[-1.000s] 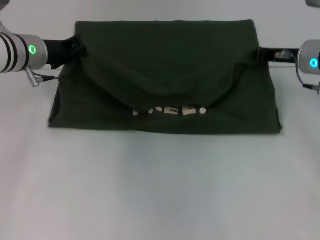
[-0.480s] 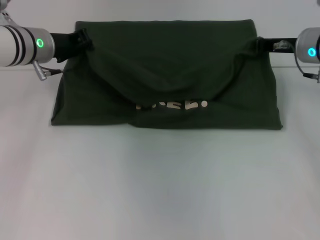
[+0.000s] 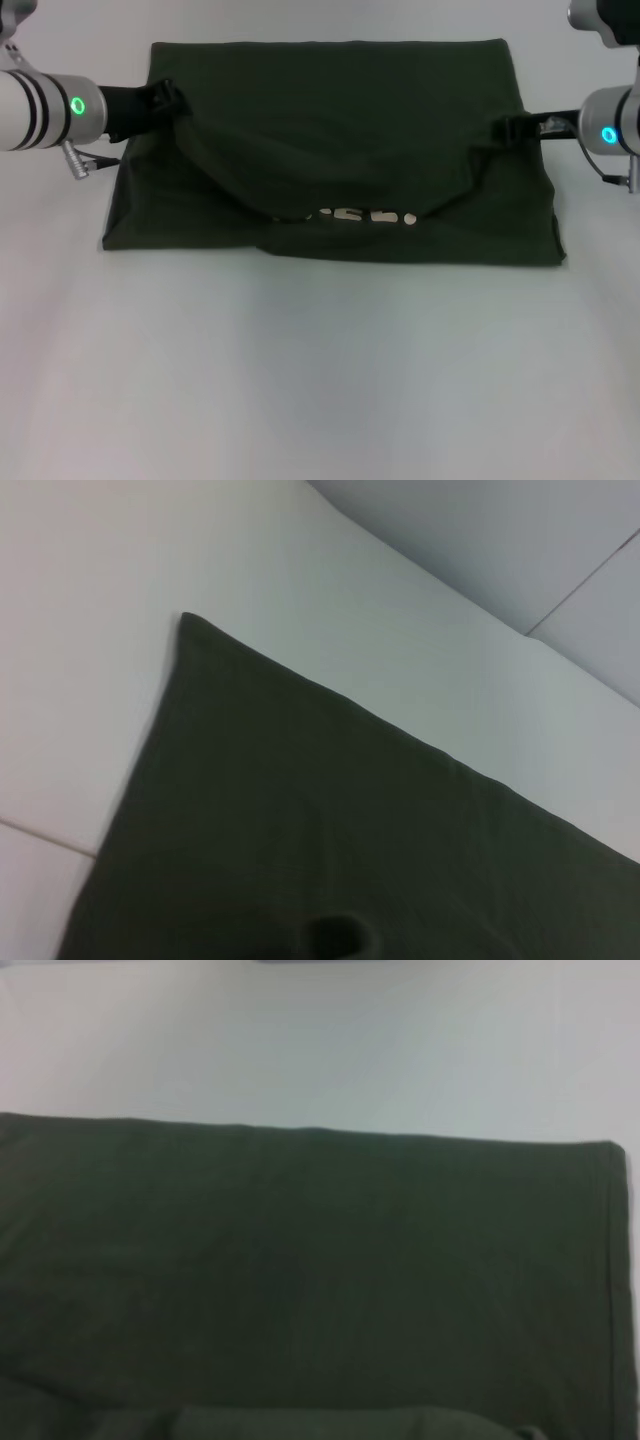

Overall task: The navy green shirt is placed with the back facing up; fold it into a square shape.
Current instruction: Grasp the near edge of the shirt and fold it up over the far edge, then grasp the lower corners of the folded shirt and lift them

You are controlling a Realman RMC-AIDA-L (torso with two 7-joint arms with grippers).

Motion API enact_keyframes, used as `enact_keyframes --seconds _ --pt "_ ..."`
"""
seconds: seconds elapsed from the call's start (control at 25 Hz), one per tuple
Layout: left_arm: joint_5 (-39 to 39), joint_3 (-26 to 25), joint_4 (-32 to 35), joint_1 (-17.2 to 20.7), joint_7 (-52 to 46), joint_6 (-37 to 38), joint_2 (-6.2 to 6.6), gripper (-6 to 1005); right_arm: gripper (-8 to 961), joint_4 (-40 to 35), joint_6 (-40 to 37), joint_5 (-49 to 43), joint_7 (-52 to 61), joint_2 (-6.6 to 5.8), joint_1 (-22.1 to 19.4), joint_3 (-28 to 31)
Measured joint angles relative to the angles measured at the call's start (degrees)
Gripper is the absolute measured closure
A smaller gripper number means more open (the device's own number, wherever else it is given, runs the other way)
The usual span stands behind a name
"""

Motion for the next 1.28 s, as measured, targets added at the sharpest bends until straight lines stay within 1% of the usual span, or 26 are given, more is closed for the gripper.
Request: enact_keyframes --seconds 0.08,0.16,0.24,0.28,0.4,0.44,0.52,0.64,0.72,0.76,0.84,0.88,1.04,1.16,1.28 --pt "-0.24 -0.08 0.0 0.02 -0.03 0.85 0.3 818 855 -0.94 -1.91 0.06 0.02 -0.36 -0.44 0.36" --pt "-0.42 -0.15 0.56 0.14 -0.06 2.65 0.49 745 767 -3.07 -5.76 0.12 0.03 -0.72 -1.17 1.52" --pt "-0.66 -0.86 2.75 1.11 -0.16 5.37 0.36 671 679 -6.2 -10.15 0.21 0.04 -0.82 -2.38 3.57" --pt "-0.91 -1.65 4.49 2.03 -0.14 6.62 -0.13 635 635 -8.26 -12.81 0.44 0.05 -0.78 -3.23 5.12" --pt "-2.34 -4.09 11.3 6.18 0.74 9.73 -2.4 544 383 -13.35 -20.01 2.86 0.06 -0.63 -6.21 10.24" --pt "-3.19 -4.53 13.33 7.79 1.14 10.34 -3.0 516 380 -14.24 -22.32 4.89 0.05 -0.88 -7.43 11.54" --pt "-4.57 -4.58 14.47 9.71 1.73 11.2 -3.2 462 374 -14.9 -25.82 8.56 -0.07 -1.62 -9.37 12.7" --pt "-7.15 -4.59 12.83 12.06 5.26 12.76 -2.32 462 370 -14.92 -30.24 13.73 -0.33 -2.74 -12.28 13.05" --pt "-8.57 -4.65 10.34 13.02 11.48 13.39 -1.38 461 373 -14.68 -32.55 16.58 -0.66 -3.07 -14.1 13.07" --pt "-8.94 -4.65 9.25 13.32 15.23 13.42 -0.97 461 375 -14.66 -33.09 17.48 -0.85 -3.07 -14.74 13.08" --pt "-9.06 -4.67 8.23 13.62 19.76 13.34 -0.55 461 378 -14.57 -34.77 19.77 -1.83 -3.0 -16.34 13.1" --pt "-8.86 -4.67 7.52 13.77 22.06 12.92 -0.33 461 379 -14.57 -34.77 19.77 -1.83 -3.0 -16.34 13.1" --pt "-7.76 -4.58 5.08 13.82 23.73 10.4 0.48 460 386 -14.47 -35.56 20.67 -2.26 -2.67 -16.92 13.13" --pt "-7.65 -4.56 1.92 13.07 23.29 9.09 1.31 461 391 -14.47 -35.68 20.72 -2.28 -2.43 -16.8 13.15" --pt "-7.64 -4.56 -1.31 11.96 22.36 7.96 1.82 461 396 -14.47 -35.68 20.75 -2.28 -2.28 -16.49 13.17"
